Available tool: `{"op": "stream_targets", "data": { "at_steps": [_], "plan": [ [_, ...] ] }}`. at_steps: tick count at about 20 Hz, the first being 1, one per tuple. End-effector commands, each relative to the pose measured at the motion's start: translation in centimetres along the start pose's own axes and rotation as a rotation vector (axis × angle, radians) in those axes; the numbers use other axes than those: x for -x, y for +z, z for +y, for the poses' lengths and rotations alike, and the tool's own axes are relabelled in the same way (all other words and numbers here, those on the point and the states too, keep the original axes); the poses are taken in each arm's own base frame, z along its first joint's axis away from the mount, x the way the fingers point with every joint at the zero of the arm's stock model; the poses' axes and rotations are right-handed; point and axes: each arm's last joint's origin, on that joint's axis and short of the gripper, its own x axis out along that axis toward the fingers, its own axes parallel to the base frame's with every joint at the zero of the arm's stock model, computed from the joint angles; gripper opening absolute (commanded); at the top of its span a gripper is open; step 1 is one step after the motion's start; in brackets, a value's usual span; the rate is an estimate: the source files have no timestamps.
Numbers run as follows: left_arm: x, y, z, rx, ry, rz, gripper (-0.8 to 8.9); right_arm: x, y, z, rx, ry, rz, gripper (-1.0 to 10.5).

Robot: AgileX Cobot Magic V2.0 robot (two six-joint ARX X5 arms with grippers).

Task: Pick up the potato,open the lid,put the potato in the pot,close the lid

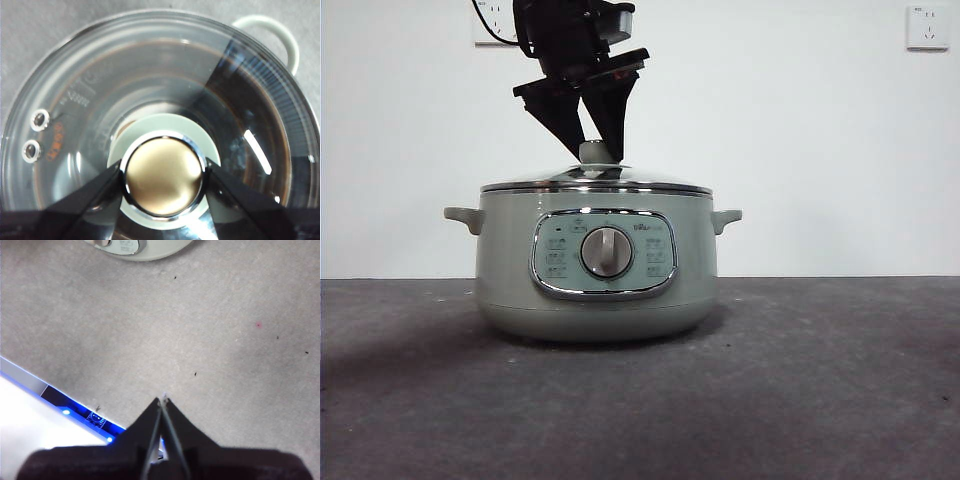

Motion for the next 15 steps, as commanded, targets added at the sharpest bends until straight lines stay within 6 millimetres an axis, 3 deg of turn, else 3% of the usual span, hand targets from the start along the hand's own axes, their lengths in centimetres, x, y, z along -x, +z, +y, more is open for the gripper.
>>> {"op": "stream_targets", "data": {
  "at_steps": [1,4,5,6,7,8,9,12,15],
  "plan": [
    [-2.4,-0.3,-0.2,-0.016,0.006,0.066,-0.12,-0.2,0.0,0.0,0.008,0.003,-0.001,-0.1],
    [-2.4,-0.3,-0.3,-0.015,-0.025,0.061,0.00,-0.2,0.0,0.0,0.008,0.003,0.000,-0.1],
    [-2.4,-0.3,-0.3,-0.005,-0.025,0.060,0.57,-0.2,0.0,0.0,0.009,0.003,0.000,-0.1],
    [-2.4,-0.3,-0.4,0.008,-0.024,0.059,1.93,-0.2,0.0,0.0,0.009,0.003,0.000,-0.1],
    [-2.4,-0.3,-0.3,0.020,-0.023,0.059,4.09,-0.2,0.0,0.0,0.009,0.003,0.000,-0.1],
    [-2.4,-0.2,-0.3,0.026,-0.023,0.055,5.61,-0.2,0.0,0.0,0.009,0.003,0.000,-0.1],
    [-2.4,-0.2,-0.3,0.029,-0.023,0.052,6.42,-0.2,-0.1,0.0,0.009,0.003,0.000,-0.1],
    [-2.2,-0.3,-0.3,0.031,-0.022,0.054,6.42,-0.2,-0.1,0.0,0.009,0.004,0.002,-0.1],
    [-0.6,-0.3,-0.3,0.030,-0.019,0.036,6.42,-0.2,-0.1,0.0,0.010,0.003,0.008,-0.1]
  ]
}}
